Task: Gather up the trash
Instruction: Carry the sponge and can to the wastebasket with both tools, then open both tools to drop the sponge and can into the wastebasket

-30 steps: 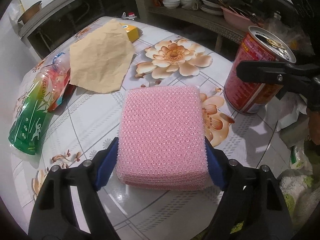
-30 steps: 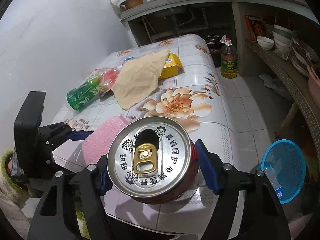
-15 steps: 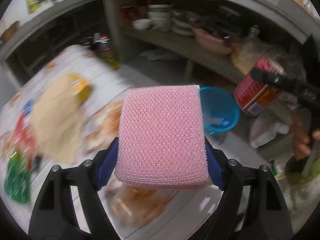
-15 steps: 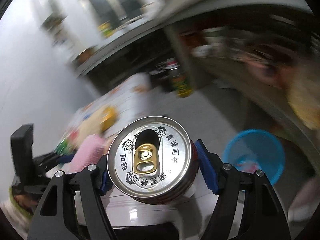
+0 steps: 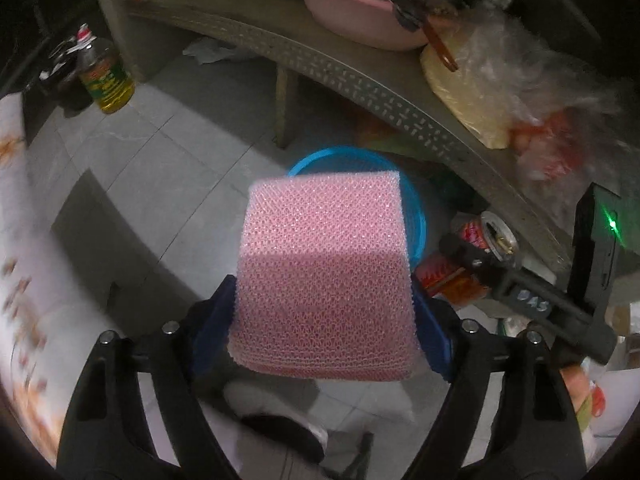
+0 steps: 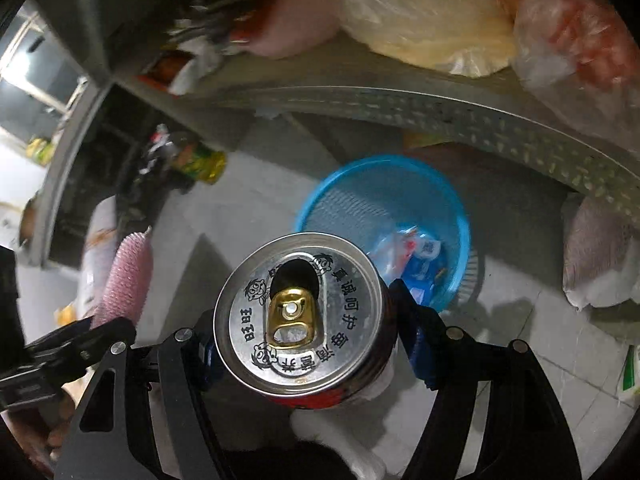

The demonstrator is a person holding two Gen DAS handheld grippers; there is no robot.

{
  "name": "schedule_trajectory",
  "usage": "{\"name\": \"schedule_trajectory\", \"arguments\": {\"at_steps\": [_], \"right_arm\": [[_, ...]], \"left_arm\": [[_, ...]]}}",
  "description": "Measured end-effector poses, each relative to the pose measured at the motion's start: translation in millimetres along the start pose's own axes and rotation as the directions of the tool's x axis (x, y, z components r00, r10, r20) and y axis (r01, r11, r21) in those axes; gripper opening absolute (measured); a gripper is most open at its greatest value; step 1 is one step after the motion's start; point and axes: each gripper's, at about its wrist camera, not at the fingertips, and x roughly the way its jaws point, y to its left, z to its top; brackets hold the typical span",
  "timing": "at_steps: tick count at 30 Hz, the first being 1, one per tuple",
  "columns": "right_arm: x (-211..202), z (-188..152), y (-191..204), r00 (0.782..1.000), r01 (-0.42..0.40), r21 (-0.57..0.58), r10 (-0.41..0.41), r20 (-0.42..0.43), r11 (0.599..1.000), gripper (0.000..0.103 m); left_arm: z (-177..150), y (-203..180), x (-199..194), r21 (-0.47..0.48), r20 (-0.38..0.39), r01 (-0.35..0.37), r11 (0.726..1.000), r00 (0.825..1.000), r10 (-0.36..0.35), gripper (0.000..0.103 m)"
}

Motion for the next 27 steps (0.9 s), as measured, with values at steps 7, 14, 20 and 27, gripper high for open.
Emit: {"name": "schedule_trajectory", "arguments": {"at_steps": [7,14,20,27], "right_arm": [[69,31,-15,0.999,0.052,0.048,-0.052,-0.018,0.997,0.075],[61,21,-18,0.999,0.045,0.025,-0.045,0.018,0.999,0.075],[31,1,-20,0.998,0.038,-0.012,-0.037,0.043,0.999,0.075],[-13,-32,-6,0.998,0.020,-0.092,-0.014,0.060,0.996,0.075]], "left_arm": [[40,-5,34,-0.066,0.018,-0.001,0.998,1.000,0.002,0.086],[27,-8,3,-0.047,0.089,0.049,0.998,0.995,-0.045,0.086],[8,-2,-41,-0.039,0.162,0.077,0.996,0.984,-0.069,0.086],[-30,6,-95,-0.019,0.239,0.072,0.997,0.969,-0.066,0.086]]}}
